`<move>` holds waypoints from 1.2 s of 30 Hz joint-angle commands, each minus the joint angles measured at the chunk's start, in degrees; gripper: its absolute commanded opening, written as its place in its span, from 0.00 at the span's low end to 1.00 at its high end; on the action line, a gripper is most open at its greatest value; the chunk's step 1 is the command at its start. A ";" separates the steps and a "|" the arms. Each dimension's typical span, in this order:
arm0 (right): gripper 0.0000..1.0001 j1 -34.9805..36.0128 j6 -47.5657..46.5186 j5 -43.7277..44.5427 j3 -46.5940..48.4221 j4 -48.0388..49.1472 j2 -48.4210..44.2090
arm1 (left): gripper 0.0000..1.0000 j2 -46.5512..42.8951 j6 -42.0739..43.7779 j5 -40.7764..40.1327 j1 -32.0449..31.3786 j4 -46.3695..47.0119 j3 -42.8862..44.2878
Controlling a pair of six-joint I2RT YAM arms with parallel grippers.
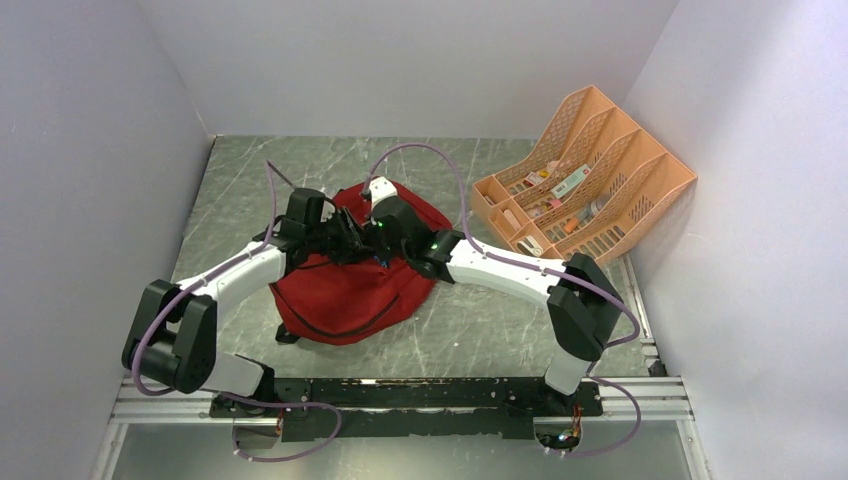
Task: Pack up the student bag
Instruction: Place the stationery in the student bag.
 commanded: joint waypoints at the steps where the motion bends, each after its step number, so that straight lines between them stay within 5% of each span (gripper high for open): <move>1: 0.00 0.51 2.07 -2.90 -0.84 2.65 -2.20 | 0.46 -0.48 1.53 0.48 0.29 2.14 3.50; 6: 0.00 0.55 1.60 -1.62 -0.74 2.67 -2.66 | 0.43 -2.39 2.81 -0.61 0.29 -0.36 3.49; 11: 0.00 0.59 1.97 -0.93 -0.70 3.17 -2.96 | 0.27 -6.39 5.75 -3.25 0.29 -4.07 2.92; 23: 0.00 0.79 1.75 -1.82 0.03 1.45 -1.24 | 0.25 -21.28 12.23 -14.37 0.29 -19.63 0.32; 27: 0.00 1.91 -1.54 -3.85 -0.29 -0.03 0.01 | 0.30 -25.65 12.75 -20.62 0.30 -23.47 -1.05; 32: 0.00 4.68 -3.93 -4.92 -1.19 -1.17 1.71 | 0.51 -27.02 12.95 -23.40 0.68 -23.90 -1.78; 36: 0.07 5.92 -3.73 -4.95 -2.16 -1.89 3.13 | 0.54 -24.73 13.30 -22.89 0.99 -23.50 -0.82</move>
